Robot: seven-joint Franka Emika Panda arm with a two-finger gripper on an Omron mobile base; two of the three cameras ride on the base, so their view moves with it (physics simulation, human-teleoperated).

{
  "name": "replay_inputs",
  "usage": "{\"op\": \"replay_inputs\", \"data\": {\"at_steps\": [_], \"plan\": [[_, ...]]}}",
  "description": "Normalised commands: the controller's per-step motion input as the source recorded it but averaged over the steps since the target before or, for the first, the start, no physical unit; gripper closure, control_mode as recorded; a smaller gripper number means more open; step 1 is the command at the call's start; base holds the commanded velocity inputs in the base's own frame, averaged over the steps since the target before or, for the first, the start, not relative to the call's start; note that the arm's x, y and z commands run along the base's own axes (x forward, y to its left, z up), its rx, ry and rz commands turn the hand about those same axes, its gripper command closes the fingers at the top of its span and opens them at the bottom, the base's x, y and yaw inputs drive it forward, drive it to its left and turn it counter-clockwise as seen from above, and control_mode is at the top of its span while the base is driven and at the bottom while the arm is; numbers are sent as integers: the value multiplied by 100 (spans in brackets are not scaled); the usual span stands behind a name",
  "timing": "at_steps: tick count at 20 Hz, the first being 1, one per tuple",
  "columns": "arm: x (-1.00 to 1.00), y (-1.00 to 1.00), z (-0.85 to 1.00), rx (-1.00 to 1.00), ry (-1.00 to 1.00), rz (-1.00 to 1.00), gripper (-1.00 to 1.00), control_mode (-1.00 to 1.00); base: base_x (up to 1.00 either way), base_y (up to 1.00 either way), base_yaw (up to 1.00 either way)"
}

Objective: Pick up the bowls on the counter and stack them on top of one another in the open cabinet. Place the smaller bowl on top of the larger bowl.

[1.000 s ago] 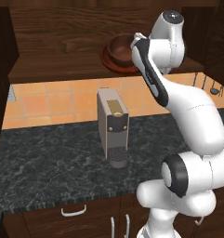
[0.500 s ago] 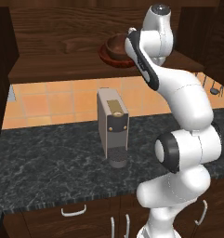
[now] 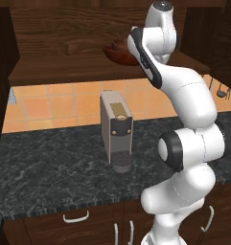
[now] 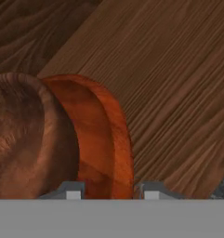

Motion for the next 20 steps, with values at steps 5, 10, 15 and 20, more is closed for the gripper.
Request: {"op": "replay_inputs", "data": {"at_steps": [5,10,15,20], "plan": [[-11,-1,0,0,-3,0,-100,-100,0,0,0],[-73,0,-7,0,-16,0,-100,-100,0,0,0],[-80,0,-10,0,-29,1,-100,-100,0,0,0],[-99,0,-7,0,-13,8,-100,-100,0,0,0]]}}
